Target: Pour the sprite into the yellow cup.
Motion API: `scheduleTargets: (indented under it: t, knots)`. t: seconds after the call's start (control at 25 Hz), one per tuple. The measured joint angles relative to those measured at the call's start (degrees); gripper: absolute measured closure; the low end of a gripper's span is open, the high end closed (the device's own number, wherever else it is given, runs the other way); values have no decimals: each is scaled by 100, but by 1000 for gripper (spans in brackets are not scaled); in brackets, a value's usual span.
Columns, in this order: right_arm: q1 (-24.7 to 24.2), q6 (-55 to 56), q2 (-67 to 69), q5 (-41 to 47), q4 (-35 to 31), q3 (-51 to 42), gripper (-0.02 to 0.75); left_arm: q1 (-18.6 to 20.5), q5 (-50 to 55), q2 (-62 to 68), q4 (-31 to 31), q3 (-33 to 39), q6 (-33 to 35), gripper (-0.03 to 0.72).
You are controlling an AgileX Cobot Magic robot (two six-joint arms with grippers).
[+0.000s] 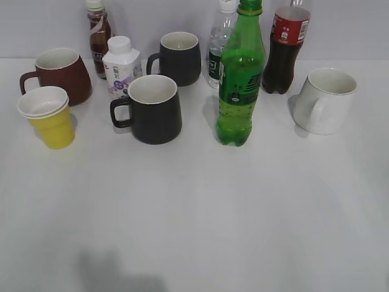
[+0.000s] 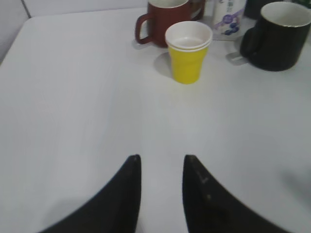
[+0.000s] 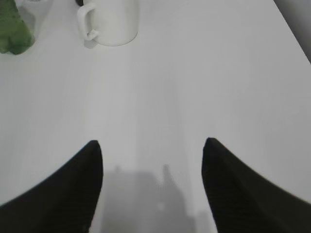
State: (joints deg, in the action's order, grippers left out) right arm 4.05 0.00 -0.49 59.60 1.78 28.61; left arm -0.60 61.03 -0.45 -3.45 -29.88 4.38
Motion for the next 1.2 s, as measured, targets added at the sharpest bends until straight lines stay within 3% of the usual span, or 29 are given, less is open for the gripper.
scheduleTargets:
  t: [0.16,0.4,0.64,0.72,0.96,1.08,1.2]
  knots:
    - [0,0,31,-343,-75,91,255,-135,-754,207,2,-127,0,455]
    - [0,0,818,-2434,-248,128,255,-154,-2297,1124,139,-49,0,437]
    - [53,0,2456,-4286,-234,128,255,-154,-3875,2657,-92,157,0,398]
    - [141,0,2960,-4866,-234,128,255,-154,-4498,3275,-206,164,0,339]
    - [697,-31,4380,-6301,-248,128,255,-154,-6729,5356,-429,175,0,45]
    - [1110,-31,5007,-6609,-232,128,255,-154,-7369,5848,-567,180,0,10]
    - [1550,-31,5404,-6886,-178,128,255,-154,-7289,6051,-604,181,0,10]
